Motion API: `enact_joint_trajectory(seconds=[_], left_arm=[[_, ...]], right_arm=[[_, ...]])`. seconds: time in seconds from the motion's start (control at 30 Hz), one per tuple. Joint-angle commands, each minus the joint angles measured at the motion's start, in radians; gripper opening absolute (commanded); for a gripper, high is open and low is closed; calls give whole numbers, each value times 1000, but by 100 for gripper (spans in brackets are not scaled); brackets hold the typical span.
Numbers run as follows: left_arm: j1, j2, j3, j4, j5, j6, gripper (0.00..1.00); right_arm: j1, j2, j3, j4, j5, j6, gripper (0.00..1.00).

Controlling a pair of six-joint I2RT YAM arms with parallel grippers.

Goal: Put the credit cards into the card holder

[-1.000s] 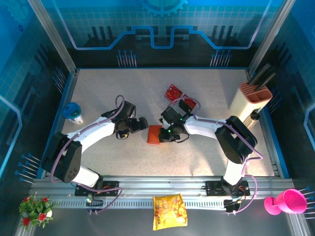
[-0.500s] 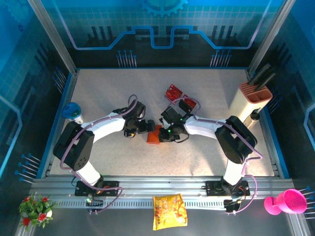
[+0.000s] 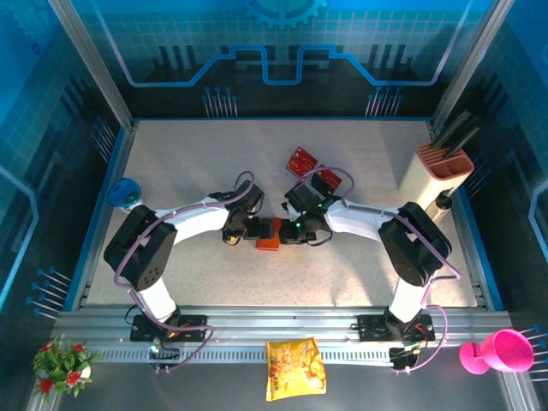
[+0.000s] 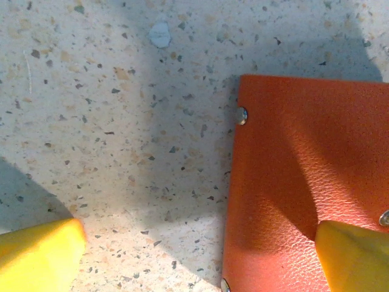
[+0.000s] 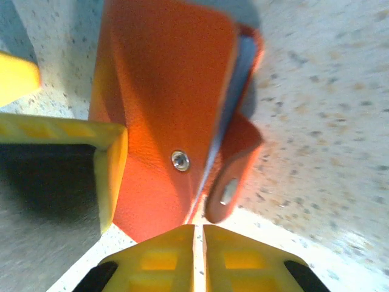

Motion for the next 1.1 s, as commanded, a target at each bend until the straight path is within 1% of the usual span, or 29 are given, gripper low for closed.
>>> enact_joint_trajectory(seconds=[0.0,0.07,0.2,0.33,0.63,1.07], left_arm=[[-17,35,4,-93,-90,39,99],[-24,43,0,-103,-110,42,99],[-30,43,-16,-102,-121,38,99],[-33,40,-28,-97,-124,24,99],[-36,38,-43,-85,-117,8,99],[-39,38,-51,-73,-116,3,99]], right_arm=[[-41,-57,5,-62,15,2,13],[-54,-52,24,-95,21,-9,15],[-57,-30,54,-127,18,-17,26],[-53,-6,74,-129,6,-17,32],[-45,51,129,-146,-9,-29,35],[-38,138,207,-181,-2,-48,34]])
